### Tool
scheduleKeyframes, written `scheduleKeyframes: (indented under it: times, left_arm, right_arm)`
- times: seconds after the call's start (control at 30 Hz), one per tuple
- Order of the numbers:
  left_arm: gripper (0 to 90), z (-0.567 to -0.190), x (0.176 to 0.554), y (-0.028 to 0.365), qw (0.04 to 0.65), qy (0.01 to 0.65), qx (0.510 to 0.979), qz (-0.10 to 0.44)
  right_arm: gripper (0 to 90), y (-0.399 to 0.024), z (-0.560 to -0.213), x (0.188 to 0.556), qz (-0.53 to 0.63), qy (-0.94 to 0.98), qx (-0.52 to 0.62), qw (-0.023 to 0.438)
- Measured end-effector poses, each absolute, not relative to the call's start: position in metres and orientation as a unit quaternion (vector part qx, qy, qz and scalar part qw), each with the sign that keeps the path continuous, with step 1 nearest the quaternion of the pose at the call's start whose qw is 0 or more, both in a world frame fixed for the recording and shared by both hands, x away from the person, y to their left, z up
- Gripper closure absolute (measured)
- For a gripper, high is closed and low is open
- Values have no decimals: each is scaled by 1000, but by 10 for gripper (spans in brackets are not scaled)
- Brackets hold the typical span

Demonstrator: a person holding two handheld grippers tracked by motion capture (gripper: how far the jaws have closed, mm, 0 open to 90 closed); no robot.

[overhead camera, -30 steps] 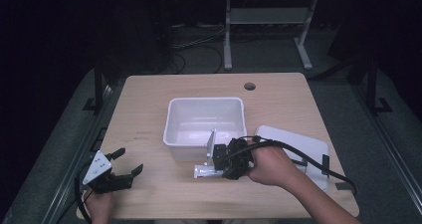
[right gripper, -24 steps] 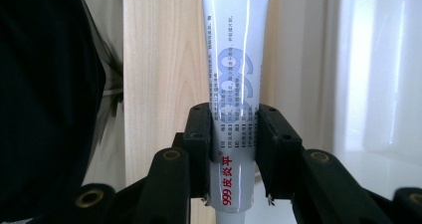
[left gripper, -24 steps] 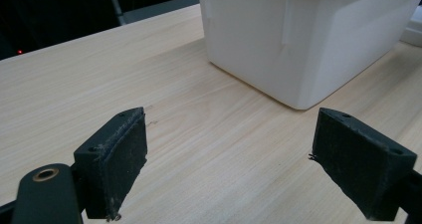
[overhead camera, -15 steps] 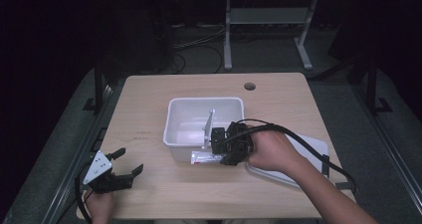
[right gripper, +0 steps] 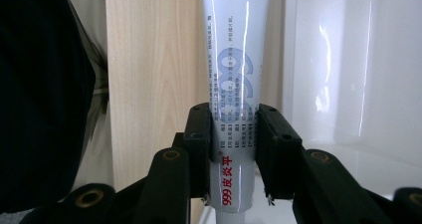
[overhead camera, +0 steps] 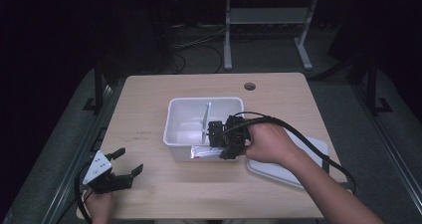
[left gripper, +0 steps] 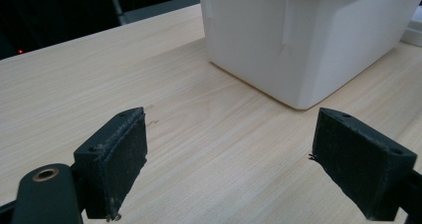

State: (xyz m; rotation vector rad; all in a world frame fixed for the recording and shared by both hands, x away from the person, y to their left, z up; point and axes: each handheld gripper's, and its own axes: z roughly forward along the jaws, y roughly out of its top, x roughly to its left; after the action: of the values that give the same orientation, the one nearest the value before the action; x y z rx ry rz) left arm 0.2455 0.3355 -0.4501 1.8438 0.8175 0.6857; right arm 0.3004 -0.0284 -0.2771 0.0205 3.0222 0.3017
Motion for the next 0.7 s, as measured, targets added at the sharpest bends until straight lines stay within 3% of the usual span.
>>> scheduleKeyframes:
  times: [0.7]
  left_arm:
    - [135, -450, 245, 337, 488, 337, 754, 282]
  right_arm:
    - [685, -18, -272, 332, 84, 994, 16, 62]
